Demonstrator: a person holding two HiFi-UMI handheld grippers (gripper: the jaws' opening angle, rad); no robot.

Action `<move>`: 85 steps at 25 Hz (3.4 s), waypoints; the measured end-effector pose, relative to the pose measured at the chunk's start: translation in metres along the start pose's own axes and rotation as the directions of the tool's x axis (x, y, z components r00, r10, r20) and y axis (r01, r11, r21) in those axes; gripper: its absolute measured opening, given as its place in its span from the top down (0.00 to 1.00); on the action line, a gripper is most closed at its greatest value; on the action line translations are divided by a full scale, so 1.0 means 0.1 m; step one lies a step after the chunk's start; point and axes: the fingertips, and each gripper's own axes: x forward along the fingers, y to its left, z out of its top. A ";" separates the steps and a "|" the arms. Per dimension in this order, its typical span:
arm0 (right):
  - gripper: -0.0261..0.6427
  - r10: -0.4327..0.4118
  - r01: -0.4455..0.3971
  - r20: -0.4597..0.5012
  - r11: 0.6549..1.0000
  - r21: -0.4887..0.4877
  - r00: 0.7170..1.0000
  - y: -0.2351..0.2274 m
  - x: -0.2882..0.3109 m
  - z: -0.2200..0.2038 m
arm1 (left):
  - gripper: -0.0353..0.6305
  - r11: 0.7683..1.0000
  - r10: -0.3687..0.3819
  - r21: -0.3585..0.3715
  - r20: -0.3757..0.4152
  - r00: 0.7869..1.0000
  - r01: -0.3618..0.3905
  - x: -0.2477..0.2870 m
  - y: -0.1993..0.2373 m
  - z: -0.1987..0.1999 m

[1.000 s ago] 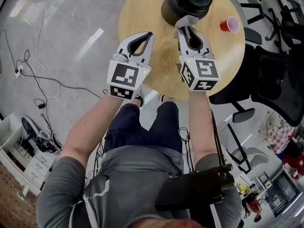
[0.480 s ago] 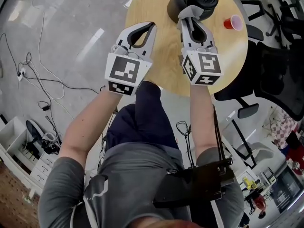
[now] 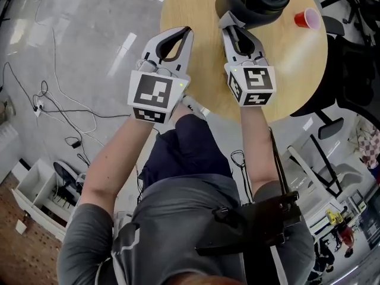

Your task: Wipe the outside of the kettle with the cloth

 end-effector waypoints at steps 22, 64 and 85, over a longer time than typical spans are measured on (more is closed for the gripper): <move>0.88 -0.215 0.215 0.023 0.977 -0.010 0.976 0.12 -0.30 0.53 | 0.93 0.975 -0.190 0.103 -0.080 0.978 0.198 0.11 0.19 0.44; 0.88 -0.568 0.631 -0.324 0.765 0.132 0.756 -0.12 0.46 -0.48 | 0.93 0.743 -0.601 0.216 -0.203 0.773 0.634 0.57 0.82 0.20; 0.88 -0.740 0.768 -0.210 0.629 0.117 0.639 -0.02 -0.08 0.94 | 0.93 0.597 -0.745 0.248 -0.182 0.642 0.763 0.25 0.75 1.04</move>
